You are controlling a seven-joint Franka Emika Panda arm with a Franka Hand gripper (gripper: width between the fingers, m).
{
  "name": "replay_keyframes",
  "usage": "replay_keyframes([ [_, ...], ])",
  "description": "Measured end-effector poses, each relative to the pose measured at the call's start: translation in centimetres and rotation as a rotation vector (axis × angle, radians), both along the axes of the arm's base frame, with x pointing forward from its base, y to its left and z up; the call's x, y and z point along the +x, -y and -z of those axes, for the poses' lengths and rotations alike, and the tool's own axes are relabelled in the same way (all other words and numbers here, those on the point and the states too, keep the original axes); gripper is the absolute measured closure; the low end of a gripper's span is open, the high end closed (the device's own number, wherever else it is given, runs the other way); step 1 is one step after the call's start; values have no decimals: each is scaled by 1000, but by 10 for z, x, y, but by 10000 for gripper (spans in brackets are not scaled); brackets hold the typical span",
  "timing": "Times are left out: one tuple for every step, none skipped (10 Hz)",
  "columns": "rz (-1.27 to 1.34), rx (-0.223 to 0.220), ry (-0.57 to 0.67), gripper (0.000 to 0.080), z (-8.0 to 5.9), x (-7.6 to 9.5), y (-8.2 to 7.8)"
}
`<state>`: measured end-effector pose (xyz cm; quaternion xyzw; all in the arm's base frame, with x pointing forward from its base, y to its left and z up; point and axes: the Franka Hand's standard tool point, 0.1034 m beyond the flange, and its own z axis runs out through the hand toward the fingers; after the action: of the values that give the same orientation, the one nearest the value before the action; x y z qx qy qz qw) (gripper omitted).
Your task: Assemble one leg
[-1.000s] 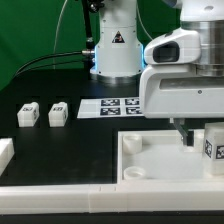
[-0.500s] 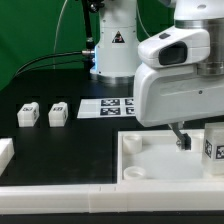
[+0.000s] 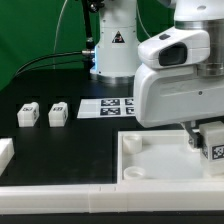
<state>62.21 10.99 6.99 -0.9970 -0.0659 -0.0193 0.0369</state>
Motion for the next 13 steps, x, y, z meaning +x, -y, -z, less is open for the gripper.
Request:
replay_keyframes([
  [0, 0, 0, 508, 0, 0, 0],
  [18, 1, -1, 508, 0, 0, 0],
  [33, 1, -3, 508, 0, 0, 0],
  [52, 3, -4, 508, 0, 0, 0],
  [144, 7, -12, 508, 0, 0, -1],
  [271, 17, -23, 508, 0, 0, 0],
  [458, 34, -40, 507, 0, 0, 1],
  [592, 39, -52, 507, 0, 0, 0],
  [700, 41, -62, 506, 0, -1, -2],
  [867, 44, -77, 506, -1, -2, -5],
  [1016, 52, -92, 506, 0, -2, -8],
  [1149, 60, -107, 506, 0, -3, -11],
  [1240, 64, -116, 506, 0, -3, -12],
])
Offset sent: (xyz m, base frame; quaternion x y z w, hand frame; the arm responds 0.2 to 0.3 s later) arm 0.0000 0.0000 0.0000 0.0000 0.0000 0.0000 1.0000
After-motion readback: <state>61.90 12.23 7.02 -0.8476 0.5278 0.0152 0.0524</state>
